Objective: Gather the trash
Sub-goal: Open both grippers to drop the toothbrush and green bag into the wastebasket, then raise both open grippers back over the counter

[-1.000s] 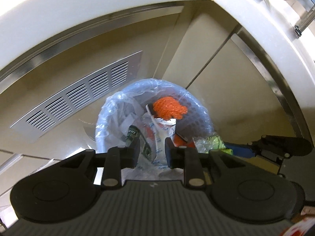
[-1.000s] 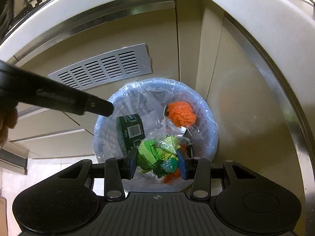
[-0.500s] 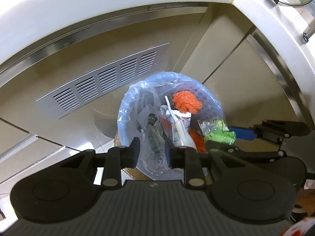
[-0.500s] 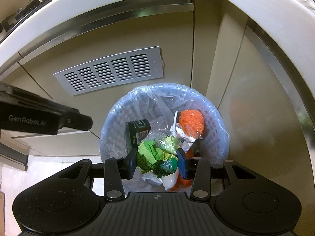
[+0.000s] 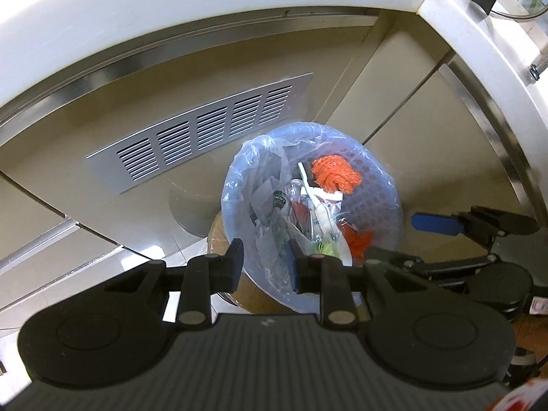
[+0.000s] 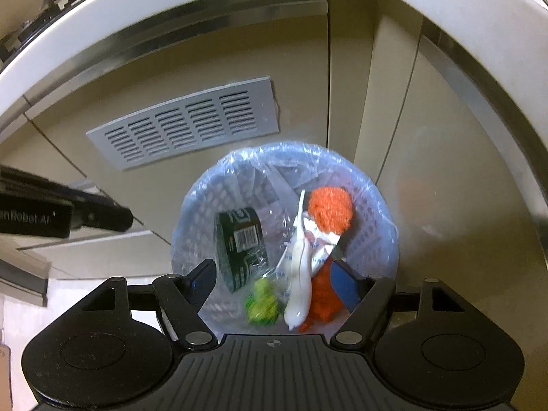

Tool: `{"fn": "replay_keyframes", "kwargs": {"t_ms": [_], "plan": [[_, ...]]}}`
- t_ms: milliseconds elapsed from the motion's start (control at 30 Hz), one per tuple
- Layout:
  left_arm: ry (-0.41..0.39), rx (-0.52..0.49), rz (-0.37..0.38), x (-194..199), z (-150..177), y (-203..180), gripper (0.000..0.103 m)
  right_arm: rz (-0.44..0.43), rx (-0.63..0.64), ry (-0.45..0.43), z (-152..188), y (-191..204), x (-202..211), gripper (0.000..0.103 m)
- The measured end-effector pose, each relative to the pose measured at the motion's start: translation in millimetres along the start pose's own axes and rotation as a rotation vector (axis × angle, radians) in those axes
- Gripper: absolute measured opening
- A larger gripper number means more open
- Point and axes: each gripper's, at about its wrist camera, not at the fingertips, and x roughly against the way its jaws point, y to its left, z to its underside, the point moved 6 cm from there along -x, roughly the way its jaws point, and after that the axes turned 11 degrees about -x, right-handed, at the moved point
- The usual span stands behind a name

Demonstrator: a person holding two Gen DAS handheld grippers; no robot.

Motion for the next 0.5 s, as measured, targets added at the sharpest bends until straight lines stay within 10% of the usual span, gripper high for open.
{"fn": "replay_keyframes", "kwargs": {"t_ms": [500], "plan": [[-0.080,-0.031,0.012,43.7,-2.5,-11.3,0.024,-0.009,0.010,-0.069,2.9,23.3,53.3,0.073]]}}
